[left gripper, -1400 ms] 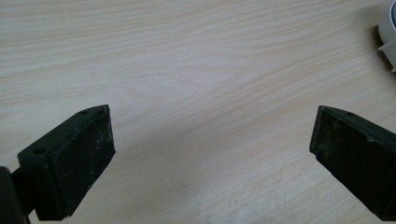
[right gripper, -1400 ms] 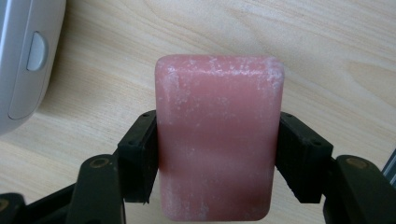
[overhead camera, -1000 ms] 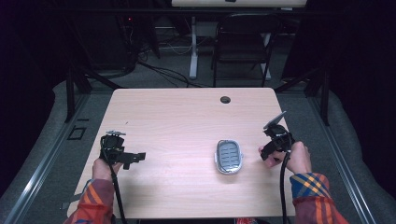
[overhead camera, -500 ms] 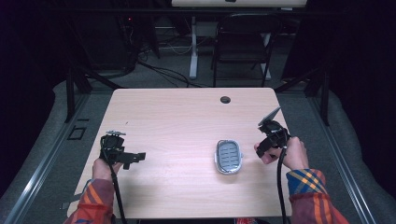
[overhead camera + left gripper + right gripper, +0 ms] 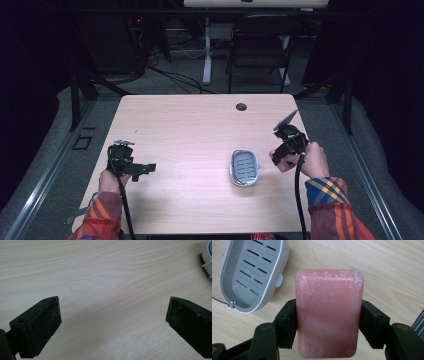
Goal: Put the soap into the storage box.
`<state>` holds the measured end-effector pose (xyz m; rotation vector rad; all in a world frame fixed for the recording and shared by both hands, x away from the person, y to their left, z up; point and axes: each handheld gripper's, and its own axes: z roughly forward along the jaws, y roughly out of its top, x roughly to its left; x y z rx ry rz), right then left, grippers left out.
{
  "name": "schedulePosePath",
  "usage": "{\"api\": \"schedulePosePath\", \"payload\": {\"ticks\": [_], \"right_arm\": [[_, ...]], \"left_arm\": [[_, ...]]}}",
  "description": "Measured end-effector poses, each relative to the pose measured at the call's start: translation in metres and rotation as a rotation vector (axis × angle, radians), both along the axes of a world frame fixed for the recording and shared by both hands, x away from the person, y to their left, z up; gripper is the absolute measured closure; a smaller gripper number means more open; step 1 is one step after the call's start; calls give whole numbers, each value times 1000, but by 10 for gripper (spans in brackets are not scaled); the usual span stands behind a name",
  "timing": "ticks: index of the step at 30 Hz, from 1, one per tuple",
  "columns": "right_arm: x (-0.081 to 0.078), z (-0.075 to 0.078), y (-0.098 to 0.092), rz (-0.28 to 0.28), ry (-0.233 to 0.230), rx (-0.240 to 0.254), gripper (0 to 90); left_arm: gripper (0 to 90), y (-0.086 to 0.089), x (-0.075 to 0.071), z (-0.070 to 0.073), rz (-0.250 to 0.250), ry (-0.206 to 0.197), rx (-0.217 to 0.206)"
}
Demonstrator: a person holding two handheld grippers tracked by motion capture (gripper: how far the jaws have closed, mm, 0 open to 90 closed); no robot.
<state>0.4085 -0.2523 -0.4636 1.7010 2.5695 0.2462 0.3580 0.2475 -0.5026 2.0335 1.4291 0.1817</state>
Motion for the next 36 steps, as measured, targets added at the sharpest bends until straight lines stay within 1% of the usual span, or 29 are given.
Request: {"api": "schedulePosePath", "payload": {"ticks": [7, 8, 10, 11, 13, 17, 21, 25, 26, 31, 34, 35, 36], "right_arm": [[2, 4, 5, 7, -2, 3, 374], [3, 5, 7, 19, 1, 1, 374], [4, 6, 9, 18, -1, 1, 374], [5, 7, 10, 26, 4, 0, 374], [5, 9, 13, 26, -1, -1, 374], [7, 14, 17, 37, -6, 0, 374], [9, 20, 24, 48, -13, -2, 374], [9, 23, 28, 57, -11, -5, 374], [10, 26, 31, 68, -6, -13, 374], [11, 28, 37, 72, -14, -8, 374], [13, 30, 40, 85, -6, -17, 374], [13, 30, 41, 79, -10, -11, 374], [14, 30, 42, 92, -3, -15, 374]], "left_arm": [[0, 0, 0, 0, -2, 0, 0], [0, 0, 0, 0, -2, 0, 0], [0, 0, 0, 0, -2, 1, 0], [0, 0, 0, 0, -1, 2, 0], [0, -1, 0, 0, -2, 2, 1], [0, 0, 0, 0, 3, 3, -1], [0, 0, 0, 0, -4, 5, 2], [0, -1, 0, 0, -5, 4, 2], [0, -1, 0, 0, -5, 5, 2], [0, 0, 0, 0, -7, 4, 3], [0, -1, 0, 0, -7, 4, 3], [0, -1, 0, 0, -8, 4, 4], [0, -1, 0, 0, -7, 4, 4]]}}
